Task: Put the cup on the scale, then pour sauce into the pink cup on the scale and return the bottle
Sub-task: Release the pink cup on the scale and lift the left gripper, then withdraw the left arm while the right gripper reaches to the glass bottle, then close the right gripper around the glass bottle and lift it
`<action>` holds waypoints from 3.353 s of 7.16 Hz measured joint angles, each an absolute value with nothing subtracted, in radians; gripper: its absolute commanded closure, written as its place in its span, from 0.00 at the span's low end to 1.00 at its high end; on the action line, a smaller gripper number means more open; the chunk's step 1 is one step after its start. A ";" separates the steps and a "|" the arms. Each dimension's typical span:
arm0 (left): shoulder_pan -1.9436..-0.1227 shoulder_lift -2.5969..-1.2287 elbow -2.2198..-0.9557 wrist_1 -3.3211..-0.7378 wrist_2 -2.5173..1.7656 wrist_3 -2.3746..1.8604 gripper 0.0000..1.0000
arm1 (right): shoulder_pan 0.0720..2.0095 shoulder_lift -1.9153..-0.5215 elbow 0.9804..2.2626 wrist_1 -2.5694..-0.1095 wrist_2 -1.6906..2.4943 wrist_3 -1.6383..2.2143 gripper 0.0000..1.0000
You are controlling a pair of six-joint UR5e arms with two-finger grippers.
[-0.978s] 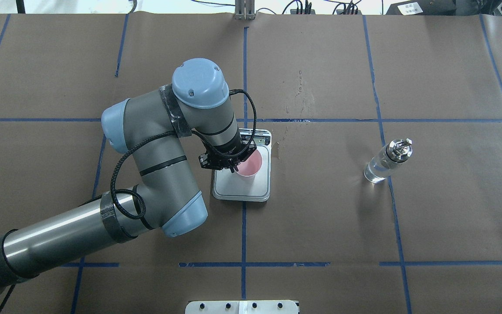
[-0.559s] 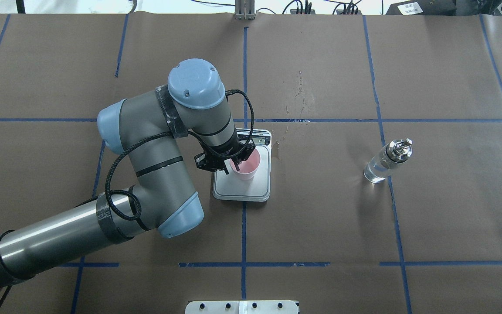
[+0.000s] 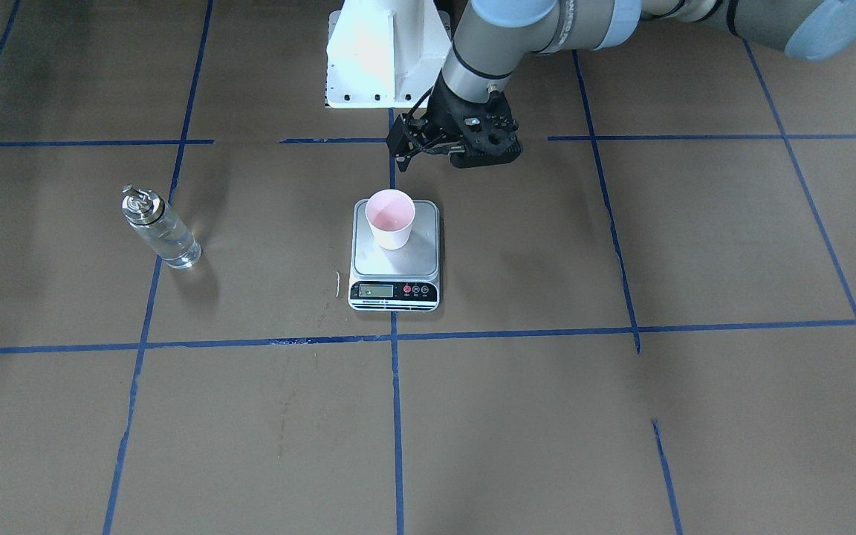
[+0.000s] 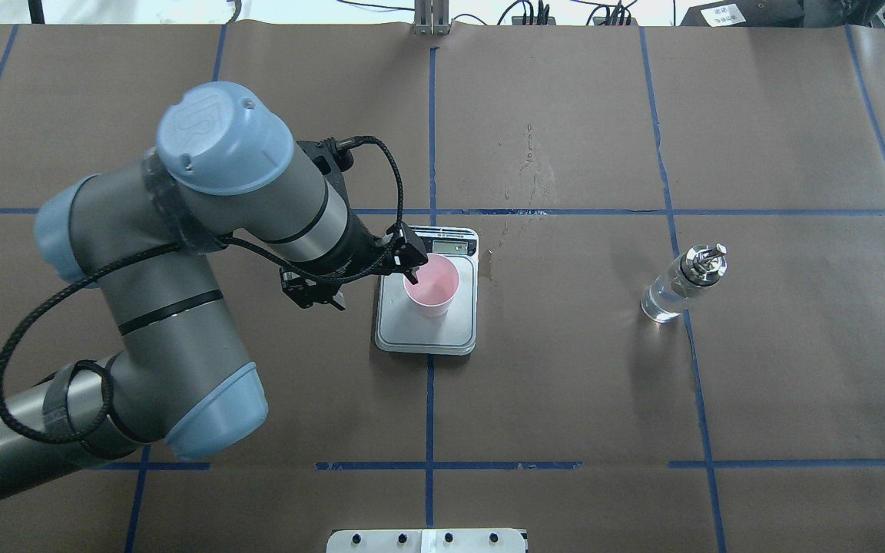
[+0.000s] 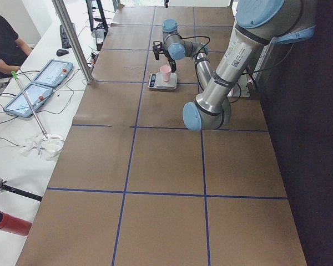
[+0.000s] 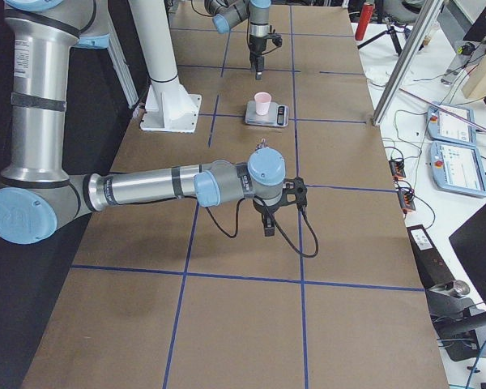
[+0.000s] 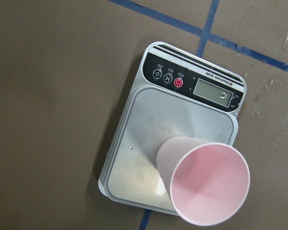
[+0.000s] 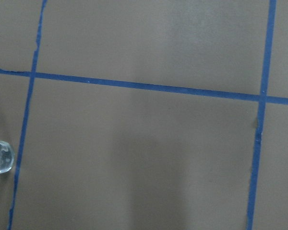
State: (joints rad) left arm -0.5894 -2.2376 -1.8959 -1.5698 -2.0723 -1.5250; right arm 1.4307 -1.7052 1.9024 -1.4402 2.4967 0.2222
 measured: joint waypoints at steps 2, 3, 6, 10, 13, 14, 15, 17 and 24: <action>-0.595 -2.213 -1.925 -1.572 -2.036 -1.509 0.00 | 1.326 -1.726 2.054 -1.410 2.483 0.432 0.00; -0.600 -2.205 -1.926 -1.570 -2.013 -1.472 0.00 | 1.256 -1.728 2.126 -1.407 2.455 0.560 0.00; -0.632 -2.184 -1.924 -1.570 -1.958 -1.396 0.00 | 0.941 -1.716 2.327 -1.404 2.199 0.987 0.00; -0.800 -1.996 -1.993 -1.566 -1.931 -0.937 0.00 | 0.496 -1.700 2.386 -1.403 1.634 1.309 0.00; -0.916 -1.848 -2.045 -1.569 -1.936 -0.685 0.00 | 0.327 -1.678 2.328 -1.392 1.296 1.429 0.00; -0.933 -1.829 -2.046 -1.570 -1.935 -0.656 0.00 | 0.279 -1.665 2.280 -1.362 1.158 1.469 0.00; -0.940 -1.821 -2.046 -1.570 -1.935 -0.646 0.00 | 0.240 -1.662 2.219 -1.298 1.037 1.519 0.00; -0.942 -1.818 -2.046 -1.571 -1.935 -0.648 0.00 | 0.179 -1.668 2.121 -1.210 0.830 1.552 0.00; -0.939 -1.818 -2.036 -1.569 -1.933 -0.657 0.00 | 0.147 -1.653 1.949 -1.058 0.628 1.536 0.00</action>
State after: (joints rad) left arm -0.9389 -1.8178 -2.0361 -1.5693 -1.9333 -0.6567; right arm 0.1467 -1.6530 1.9485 -1.0582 0.6280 1.5362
